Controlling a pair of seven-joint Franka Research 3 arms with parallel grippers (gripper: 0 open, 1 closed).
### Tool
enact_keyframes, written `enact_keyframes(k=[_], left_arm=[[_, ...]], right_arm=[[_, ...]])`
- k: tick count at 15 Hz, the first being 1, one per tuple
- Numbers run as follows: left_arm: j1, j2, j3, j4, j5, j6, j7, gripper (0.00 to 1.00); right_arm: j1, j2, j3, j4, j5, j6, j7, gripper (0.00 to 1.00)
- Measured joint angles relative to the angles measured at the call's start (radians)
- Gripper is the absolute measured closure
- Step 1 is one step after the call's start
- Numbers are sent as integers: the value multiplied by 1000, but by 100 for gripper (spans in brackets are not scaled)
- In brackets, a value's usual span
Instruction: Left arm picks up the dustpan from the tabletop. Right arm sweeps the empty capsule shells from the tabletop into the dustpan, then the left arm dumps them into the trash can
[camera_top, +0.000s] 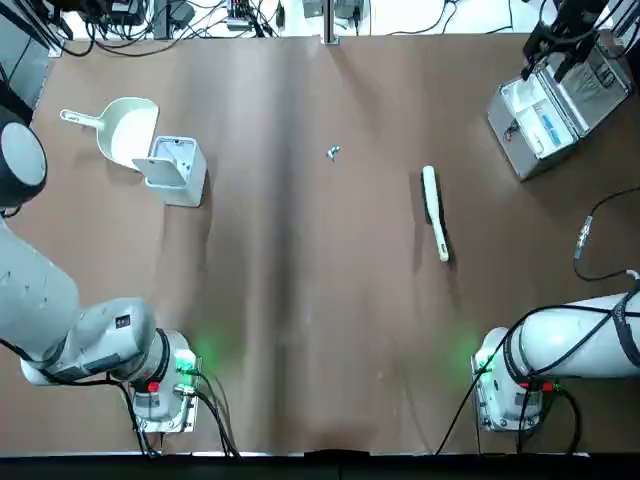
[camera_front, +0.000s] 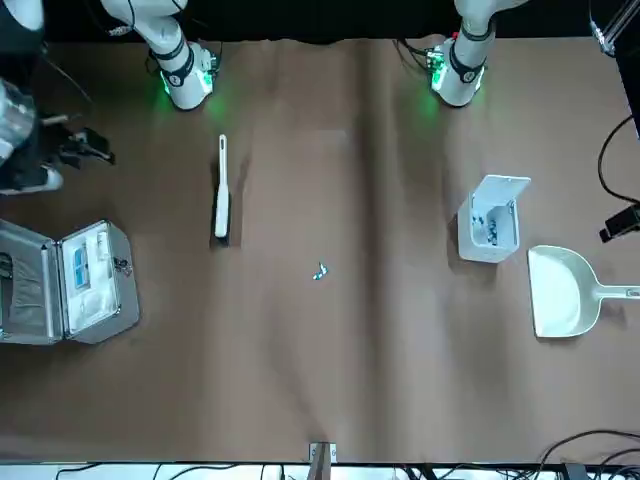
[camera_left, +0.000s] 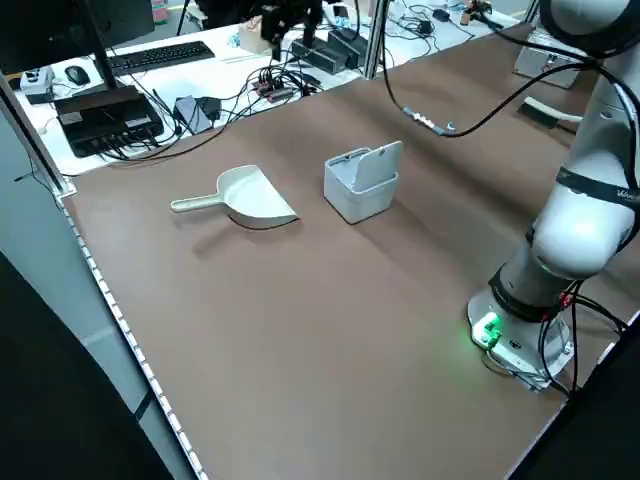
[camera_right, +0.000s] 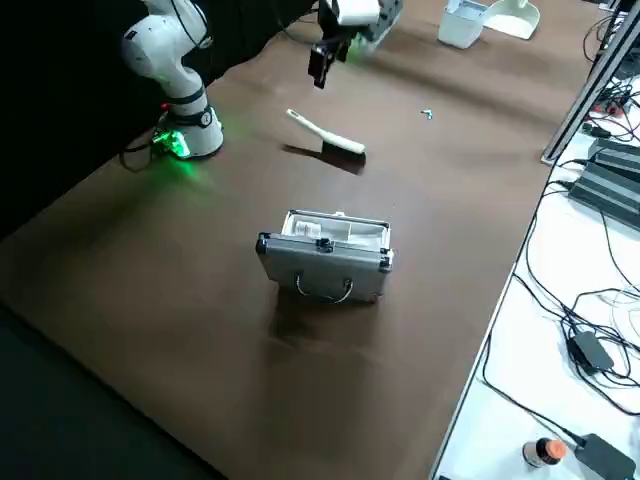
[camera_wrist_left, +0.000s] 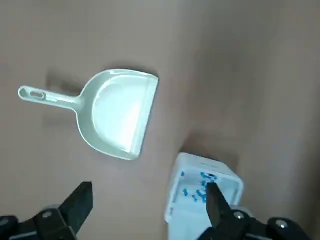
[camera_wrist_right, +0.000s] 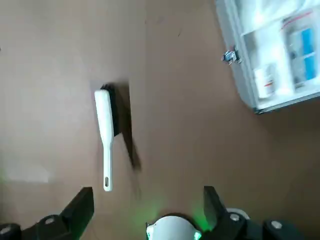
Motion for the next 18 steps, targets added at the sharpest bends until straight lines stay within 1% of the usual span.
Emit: enact_keyframes(k=[3, 6, 9, 11, 14, 15, 18], left_arm=[[55, 46, 1, 0, 0, 37, 163, 0], [115, 71, 3, 1, 0, 56, 316, 0], [150, 92, 4, 1, 0, 77, 341, 0], [182, 110, 4, 1, 0, 83, 281, 0], [252, 141, 5, 1, 0, 90, 196, 0], [279, 163, 6, 2, 0, 97, 82, 0], [292, 189, 6, 2, 0, 121, -149, 0]], right_arm=[[7, 0, 2, -96, 30, 30, 11, 5], [39, 0, 3, -162, 34, 67, 93, 5], [105, 0, 5, -236, 35, 160, 214, 5], [148, 0, 6, -279, 35, 213, 289, 6], [193, -1, 7, -336, 36, 256, 327, 7], [223, -1, 7, -385, 38, 315, 345, 7], [283, -1, 8, -472, 40, 409, 358, 9]])
